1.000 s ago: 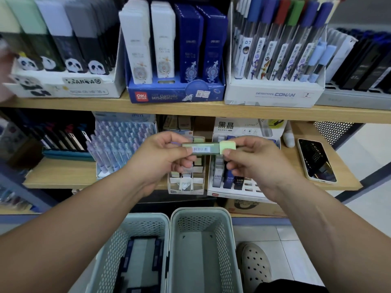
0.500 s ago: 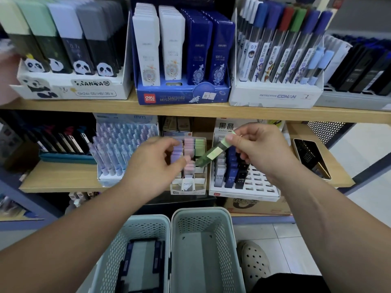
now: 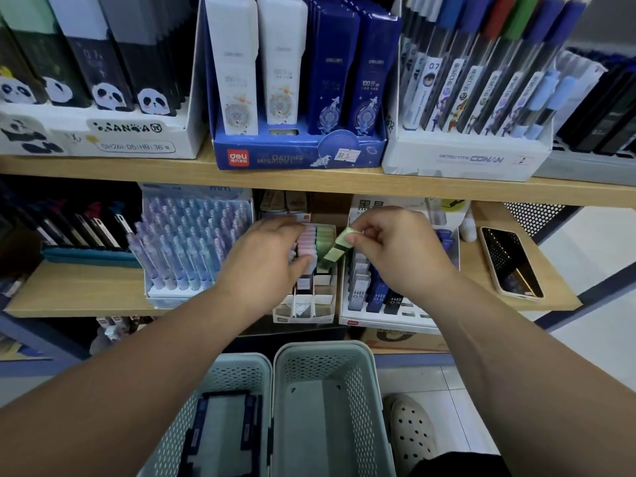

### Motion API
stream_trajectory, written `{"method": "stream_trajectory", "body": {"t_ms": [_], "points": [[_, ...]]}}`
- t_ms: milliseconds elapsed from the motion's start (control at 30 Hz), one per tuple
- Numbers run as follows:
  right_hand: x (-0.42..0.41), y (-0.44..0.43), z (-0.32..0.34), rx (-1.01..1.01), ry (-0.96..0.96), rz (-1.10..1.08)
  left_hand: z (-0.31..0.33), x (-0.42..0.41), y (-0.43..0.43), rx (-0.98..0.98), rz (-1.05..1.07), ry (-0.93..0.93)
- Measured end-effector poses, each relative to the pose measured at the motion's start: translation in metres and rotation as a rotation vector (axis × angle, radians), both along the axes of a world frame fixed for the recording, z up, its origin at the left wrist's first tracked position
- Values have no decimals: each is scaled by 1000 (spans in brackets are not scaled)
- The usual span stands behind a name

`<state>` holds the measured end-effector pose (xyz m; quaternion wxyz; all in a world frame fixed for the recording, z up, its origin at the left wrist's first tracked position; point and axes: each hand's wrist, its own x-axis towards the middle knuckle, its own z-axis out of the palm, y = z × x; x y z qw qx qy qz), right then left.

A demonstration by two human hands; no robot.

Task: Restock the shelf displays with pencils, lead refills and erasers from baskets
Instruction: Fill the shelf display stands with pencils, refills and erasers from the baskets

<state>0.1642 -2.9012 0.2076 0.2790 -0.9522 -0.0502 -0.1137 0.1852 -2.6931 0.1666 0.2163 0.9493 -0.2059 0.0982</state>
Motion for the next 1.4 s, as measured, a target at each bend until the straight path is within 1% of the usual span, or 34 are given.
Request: {"method": "stream_trajectory", "body": {"t_ms": [233,467,567,667,933,1067,1200,1400], "points": [[14,9,-10,-141,-19,90,-9,6,4,13,-72,-43],[17,16,-13,-103,-55,68,-3,-1,10,71,-125,14],[19,16,-9,-119,-11,117,-1,-3,11,119,-141,38],[20,14,-6,-141,32,132,-1,-3,14,119,-124,33],[14,22,-21,-190,69,69,-2,-8,8,111,-56,17],[16,25,-25,-226,-17,23,1,-5,9,147,-57,11],[18,23,-31,-206,-91,6,5,-2,13,193,-95,31],[20,21,-32,-189,0,-17,5,1,10,176,-71,-38]]}}
